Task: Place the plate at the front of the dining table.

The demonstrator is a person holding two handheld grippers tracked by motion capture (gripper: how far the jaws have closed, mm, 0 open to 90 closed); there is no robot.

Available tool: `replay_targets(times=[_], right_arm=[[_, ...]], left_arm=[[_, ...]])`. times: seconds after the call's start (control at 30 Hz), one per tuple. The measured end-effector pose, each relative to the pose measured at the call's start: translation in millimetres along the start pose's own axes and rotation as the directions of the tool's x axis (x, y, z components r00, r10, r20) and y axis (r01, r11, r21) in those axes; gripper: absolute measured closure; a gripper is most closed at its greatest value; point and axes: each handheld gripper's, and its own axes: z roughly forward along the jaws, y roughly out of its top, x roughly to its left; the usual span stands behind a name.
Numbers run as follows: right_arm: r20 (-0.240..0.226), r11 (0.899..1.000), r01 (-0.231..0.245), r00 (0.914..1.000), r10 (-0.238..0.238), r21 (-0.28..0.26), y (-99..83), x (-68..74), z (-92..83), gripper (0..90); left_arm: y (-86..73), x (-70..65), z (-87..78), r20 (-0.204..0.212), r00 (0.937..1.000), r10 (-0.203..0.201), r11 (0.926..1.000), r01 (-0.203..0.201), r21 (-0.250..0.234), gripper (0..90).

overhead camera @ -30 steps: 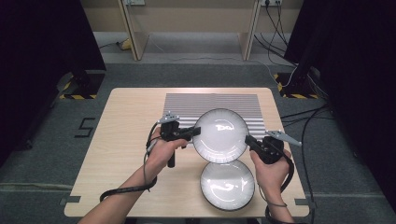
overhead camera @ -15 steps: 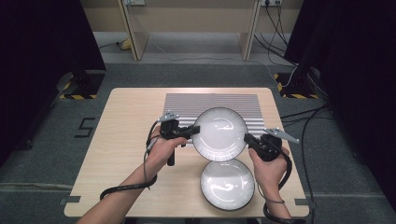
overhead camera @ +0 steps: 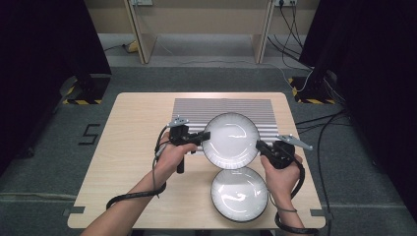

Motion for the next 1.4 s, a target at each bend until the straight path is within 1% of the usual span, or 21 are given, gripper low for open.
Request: replay_targets(times=[0.23,0.47,0.73,1.17,1.4], right_arm=[[0.005,1.000,0.003,1.0000,-0.003,-0.001,-0.7,-0.1,3.6,87.3],[0.004,1.000,0.005,1.0000,-0.005,-0.003,2.5,1.1,8.0,87.3],[0.009,1.000,0.012,0.9999,-0.012,-0.006,6.8,2.4,12.2,87.3],[0.007,1.000,0.015,0.9999,-0.015,-0.009,11.0,3.8,22.1,87.2],[0.008,1.000,0.021,0.9998,-0.021,-0.012,16.3,5.4,27.1,87.2]], left_arm=[[-1.4,3.9,2.7,-0.002,1.0000,-0.008,1.0000,0.008,-0.001,82.9],[2.5,7.3,3.0,-0.012,0.9999,-0.001,1.0000,0.001,-0.009,83.1],[3.7,11.1,5.6,-0.019,0.9998,-0.010,0.9998,0.010,-0.019,83.3],[8.2,18.1,6.5,-0.031,0.9995,-0.011,0.9997,0.010,-0.021,83.3],[13.0,21.6,7.0,-0.036,0.9993,-0.011,0.9995,0.010,-0.029,83.3]])
